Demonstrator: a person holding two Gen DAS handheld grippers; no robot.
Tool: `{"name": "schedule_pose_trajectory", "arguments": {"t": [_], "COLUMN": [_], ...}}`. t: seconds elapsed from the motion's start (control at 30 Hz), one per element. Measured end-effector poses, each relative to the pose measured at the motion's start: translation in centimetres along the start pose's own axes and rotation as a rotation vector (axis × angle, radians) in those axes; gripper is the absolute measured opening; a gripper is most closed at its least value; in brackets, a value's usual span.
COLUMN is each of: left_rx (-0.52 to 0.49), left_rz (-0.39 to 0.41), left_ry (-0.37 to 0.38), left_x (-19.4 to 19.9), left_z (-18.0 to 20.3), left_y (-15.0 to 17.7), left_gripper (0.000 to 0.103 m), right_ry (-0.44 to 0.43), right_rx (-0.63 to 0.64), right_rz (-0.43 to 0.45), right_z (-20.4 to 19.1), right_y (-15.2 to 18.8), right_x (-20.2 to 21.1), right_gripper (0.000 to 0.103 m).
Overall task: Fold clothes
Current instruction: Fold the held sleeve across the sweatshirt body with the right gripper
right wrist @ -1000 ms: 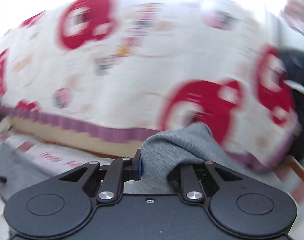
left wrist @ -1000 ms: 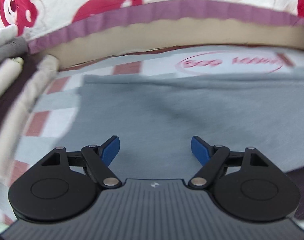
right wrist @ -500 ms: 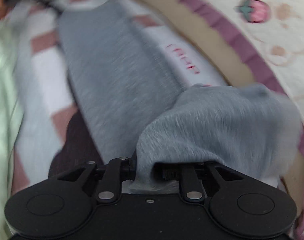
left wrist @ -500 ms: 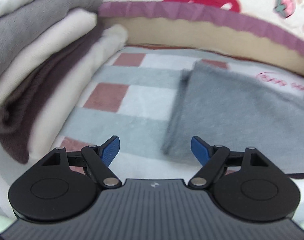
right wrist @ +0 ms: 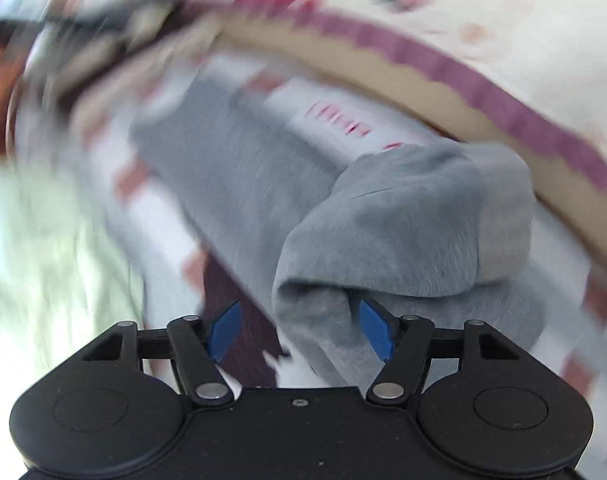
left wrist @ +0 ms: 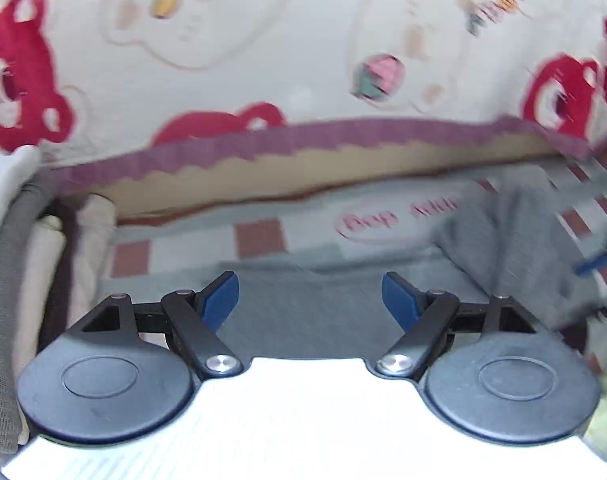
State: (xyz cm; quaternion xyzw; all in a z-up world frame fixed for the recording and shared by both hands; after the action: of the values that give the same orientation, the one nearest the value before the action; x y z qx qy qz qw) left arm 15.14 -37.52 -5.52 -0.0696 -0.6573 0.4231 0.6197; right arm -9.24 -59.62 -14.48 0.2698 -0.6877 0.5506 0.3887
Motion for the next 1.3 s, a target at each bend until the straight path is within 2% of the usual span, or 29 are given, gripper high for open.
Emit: {"name": "schedule_pose_trajectory", "arguments": {"t": [0.03,0.1,0.13,0.17,0.2,0.27,0.43,0.5,0.53,0.57,0.63,0.7,0.8,0.83,0.87,0.93,1.13,1.23,1.3], "left_rx": [-0.01,-0.005,0.011,0.036,0.061,0.142,0.257,0.276,0.273,0.262,0.28,0.306,0.331,0.335,0.345,0.384,0.446,0.456,0.46], "left_rz": [-0.028,-0.031,-0.015,0.011,0.037,0.075,0.048,-0.007,-0.004,0.014,0.002,0.021,0.043,0.043,0.047,0.066,0.134,0.144,0.127], "left_ry": [0.012,0.013,0.013,0.016,0.018,0.074,0.139,0.148,0.147,0.126,0.08,0.088,0.104,0.099,0.096,0.111,0.177,0.179,0.148], "left_x": [0.0,-0.3,-0.6,-1.1,-1.6,-3.7,-10.8,-12.5,-12.9,-13.1,-13.4,-13.2,-12.9,-12.9,-12.8,-12.4,-10.9,-10.9,-11.3], "left_z": [0.6,1.5,1.9,2.3,2.7,3.5,4.2,3.9,3.7,3.2,1.7,0.5,-0.9,-1.3,-1.7,-2.5,-2.9,-2.6,-2.9], "left_y": [0.0,0.6,1.0,1.5,2.0,3.2,7.3,9.2,9.9,10.4,10.9,11.2,11.6,11.6,11.6,11.6,11.2,11.2,11.5], "left_gripper": [0.079,0.079,0.079,0.079,0.079,0.079,0.078,0.075,0.075,0.075,0.074,0.074,0.074,0.074,0.074,0.074,0.074,0.074,0.075], "right_ry": [-0.048,-0.16,-0.19,-0.204,-0.182,-0.125,-0.027,-0.009,-0.002,0.003,0.013,0.039,0.097,0.116,0.136,0.174,0.283,0.295,0.299], "right_rx": [-0.157,-0.42,-0.489,-0.526,-0.563,-0.62,-0.679,-0.695,-0.715,-0.743,-0.793,-0.833,-0.668,-0.602,-0.536,-0.404,-0.006,0.057,0.086], "right_rz": [0.035,0.069,0.096,0.131,0.175,0.199,0.2,0.246,0.273,0.292,0.307,0.315,0.356,0.371,0.384,0.411,0.483,0.461,0.442], "right_z": [1.0,1.9,1.9,1.7,1.7,2.5,4.7,5.5,5.9,6.2,6.5,6.7,3.9,2.8,1.7,-0.5,-7.2,-7.9,-8.1], "right_y": [0.6,2.3,2.9,3.5,4.0,4.6,5.3,5.0,4.8,4.6,3.9,3.1,1.5,0.9,0.3,-0.8,-4.2,-3.2,-2.3], "right_x": [-0.1,-0.4,-0.4,-0.3,-0.2,-0.5,-0.7,-0.8,-1.0,-1.4,-2.8,-4.3,-4.5,-4.5,-4.5,-4.5,-4.5,-4.6,-4.7], "right_gripper": [0.071,0.071,0.071,0.071,0.071,0.071,0.071,0.076,0.084,0.087,0.087,0.087,0.086,0.063,0.049,0.03,0.027,0.029,0.031]}}
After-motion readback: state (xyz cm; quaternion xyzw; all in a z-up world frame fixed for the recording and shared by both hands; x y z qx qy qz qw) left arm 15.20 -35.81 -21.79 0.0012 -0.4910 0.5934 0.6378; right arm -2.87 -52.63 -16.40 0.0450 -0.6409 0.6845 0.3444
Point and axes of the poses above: each gripper's, at about its wrist camera, not at the fingertips, and x roughly against the way its jaws point, z to its right, y to its underside, the point moved 4 cm from there along -x, roughly the way its jaws point, and after that the axes turned 10 degrees about y, right-handed, at the moved point
